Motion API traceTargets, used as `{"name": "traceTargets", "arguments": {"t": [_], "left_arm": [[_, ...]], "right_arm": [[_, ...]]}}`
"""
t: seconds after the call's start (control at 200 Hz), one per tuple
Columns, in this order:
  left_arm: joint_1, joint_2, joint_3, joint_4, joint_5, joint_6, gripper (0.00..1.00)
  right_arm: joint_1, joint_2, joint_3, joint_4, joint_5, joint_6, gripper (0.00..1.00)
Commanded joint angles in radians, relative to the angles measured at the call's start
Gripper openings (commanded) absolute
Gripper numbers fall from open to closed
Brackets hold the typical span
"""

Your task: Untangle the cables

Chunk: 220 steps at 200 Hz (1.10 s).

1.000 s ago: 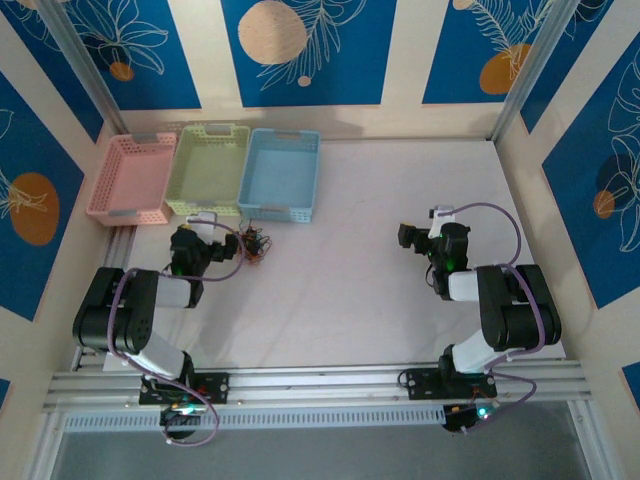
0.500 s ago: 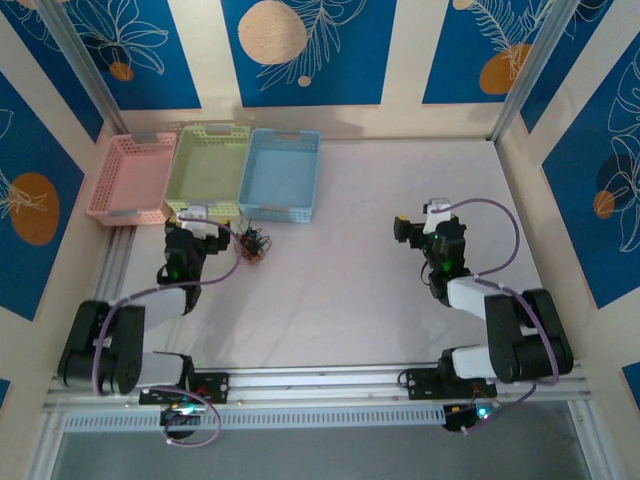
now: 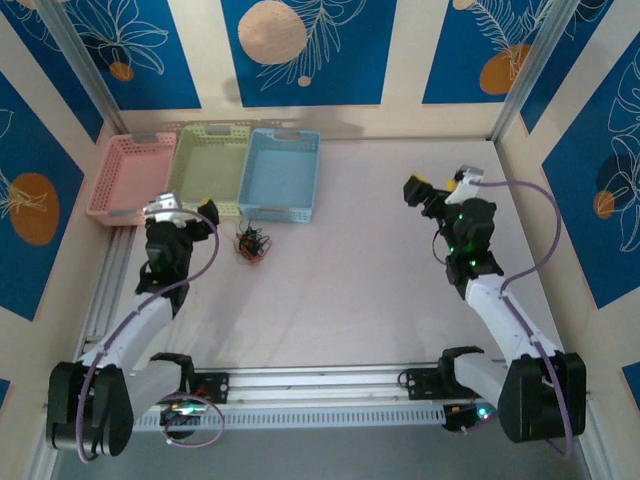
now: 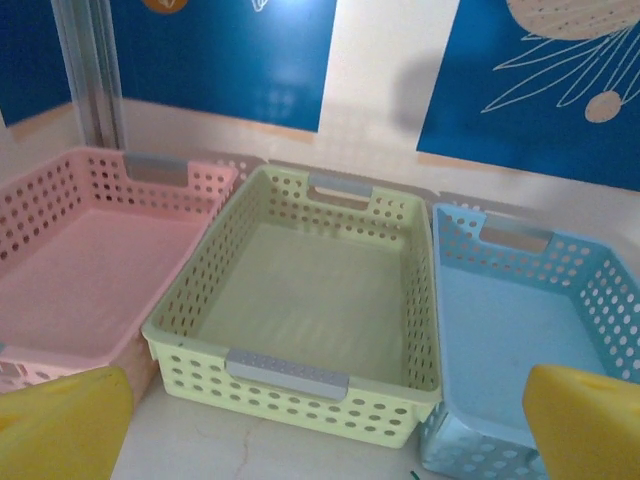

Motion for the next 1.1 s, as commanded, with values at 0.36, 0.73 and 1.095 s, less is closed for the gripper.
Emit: {"name": "traceTargets", "arguments": {"t": [0.36,0.73,1.095], "left_arm": [[0.234,0.404,0.517,-0.603,0.207,-0.237,0.91],[0.258,0.805,0.977,-0.812,0.126,-0.113,0.81],[0.28,1.142,1.421,-1.076,0.164,0.129,0.81]], "right_arm": [[0.152,0.293,0.021,0.004,0.028,-0.015,0.98],[0.138,0.332,0.04,-0.066,-0.005,0.044,0.97],[0.133,0.341,0.046,-0.063,-0.029,0.053,0.97]]}}
